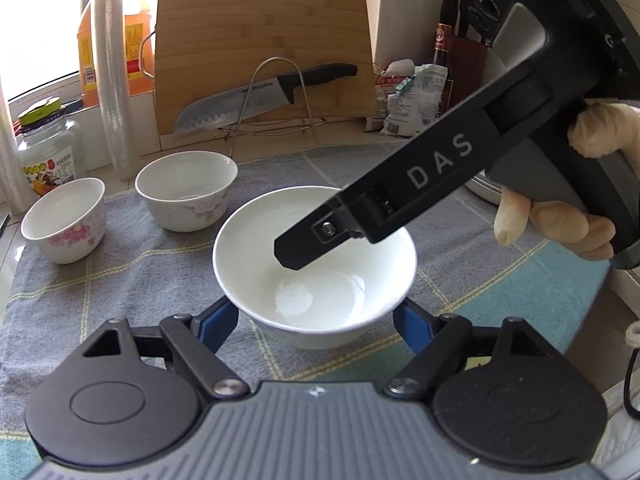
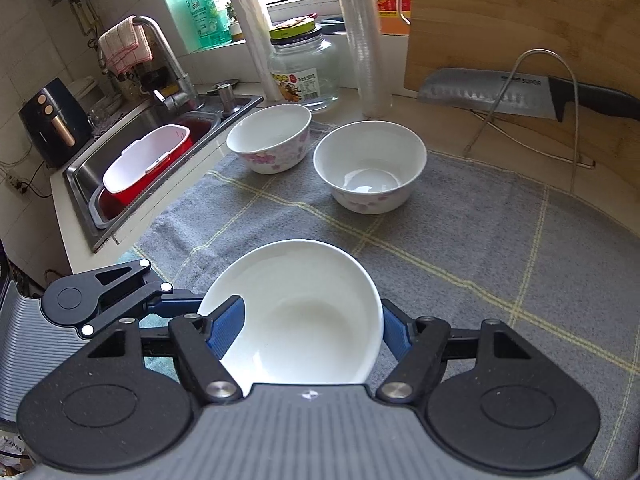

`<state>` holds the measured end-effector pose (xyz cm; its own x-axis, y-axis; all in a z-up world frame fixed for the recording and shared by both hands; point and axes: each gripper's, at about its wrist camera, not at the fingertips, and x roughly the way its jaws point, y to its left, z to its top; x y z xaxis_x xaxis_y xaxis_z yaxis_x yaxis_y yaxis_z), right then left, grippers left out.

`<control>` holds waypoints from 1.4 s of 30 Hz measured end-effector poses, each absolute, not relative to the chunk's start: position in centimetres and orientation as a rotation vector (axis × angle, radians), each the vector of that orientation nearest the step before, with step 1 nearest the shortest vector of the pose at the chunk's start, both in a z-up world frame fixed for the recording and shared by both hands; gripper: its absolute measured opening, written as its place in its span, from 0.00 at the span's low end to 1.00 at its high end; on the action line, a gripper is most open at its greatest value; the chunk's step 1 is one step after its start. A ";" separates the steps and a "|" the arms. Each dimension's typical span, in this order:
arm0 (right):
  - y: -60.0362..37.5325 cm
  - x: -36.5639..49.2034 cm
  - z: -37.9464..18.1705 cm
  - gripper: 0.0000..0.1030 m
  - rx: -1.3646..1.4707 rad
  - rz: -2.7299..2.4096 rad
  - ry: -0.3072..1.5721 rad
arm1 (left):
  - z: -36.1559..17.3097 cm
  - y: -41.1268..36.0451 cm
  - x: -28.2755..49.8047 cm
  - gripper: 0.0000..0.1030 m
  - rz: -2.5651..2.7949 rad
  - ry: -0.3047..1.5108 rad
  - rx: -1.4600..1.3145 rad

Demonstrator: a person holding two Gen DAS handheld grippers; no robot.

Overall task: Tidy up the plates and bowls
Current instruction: 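Carry the white bowl with the right tool toward the plate stack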

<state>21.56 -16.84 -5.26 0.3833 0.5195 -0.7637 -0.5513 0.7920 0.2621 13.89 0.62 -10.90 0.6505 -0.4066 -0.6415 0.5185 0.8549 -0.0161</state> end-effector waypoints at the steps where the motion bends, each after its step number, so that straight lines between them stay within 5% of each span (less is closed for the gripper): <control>1: -17.2 21.5 -5.3 0.75 -0.035 0.674 0.960 | -11.0 0.3 13.9 0.82 -0.537 0.683 0.179; 42: -23.9 22.4 -8.4 0.75 -0.013 0.526 1.006 | -13.2 -5.8 17.1 0.82 -0.658 0.731 0.218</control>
